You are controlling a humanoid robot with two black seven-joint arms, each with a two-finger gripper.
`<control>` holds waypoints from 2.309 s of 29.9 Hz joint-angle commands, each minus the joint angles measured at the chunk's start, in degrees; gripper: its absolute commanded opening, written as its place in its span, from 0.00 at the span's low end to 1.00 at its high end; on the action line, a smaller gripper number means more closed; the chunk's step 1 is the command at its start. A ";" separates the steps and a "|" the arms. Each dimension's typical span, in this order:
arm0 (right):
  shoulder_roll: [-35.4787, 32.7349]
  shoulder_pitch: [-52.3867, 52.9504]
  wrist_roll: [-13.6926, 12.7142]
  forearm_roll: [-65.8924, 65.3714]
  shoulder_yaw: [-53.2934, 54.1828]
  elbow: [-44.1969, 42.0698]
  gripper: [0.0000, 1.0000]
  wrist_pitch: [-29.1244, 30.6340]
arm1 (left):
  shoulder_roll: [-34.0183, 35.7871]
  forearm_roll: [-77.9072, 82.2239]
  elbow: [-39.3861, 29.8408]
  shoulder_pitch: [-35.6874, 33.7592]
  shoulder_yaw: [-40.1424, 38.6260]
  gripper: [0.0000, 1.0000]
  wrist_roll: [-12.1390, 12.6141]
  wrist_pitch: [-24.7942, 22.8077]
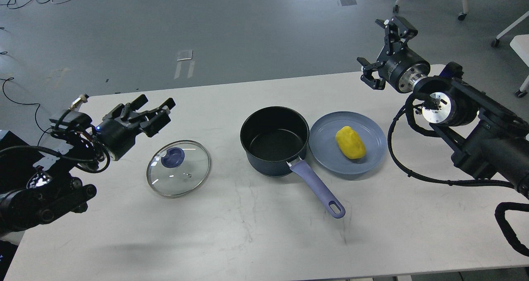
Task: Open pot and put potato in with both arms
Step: 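Release the lid and raise the left gripper away, then lower the right gripper onto the yellow potato on the plate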
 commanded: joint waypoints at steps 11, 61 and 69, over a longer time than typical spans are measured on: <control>-3.10 2.73 1.22 -1.05 -8.09 -0.35 1.00 0.46 | -7.14 -37.34 0.76 -3.86 -20.74 0.98 13.46 -27.28; -10.23 14.16 16.69 -47.46 -63.73 0.79 0.96 -7.98 | -15.58 -60.06 1.55 5.81 -31.58 0.98 29.32 -37.41; -6.88 12.75 16.69 -47.55 -64.25 0.26 0.93 -8.24 | -15.14 -59.36 1.55 6.51 -31.58 0.98 25.45 -37.49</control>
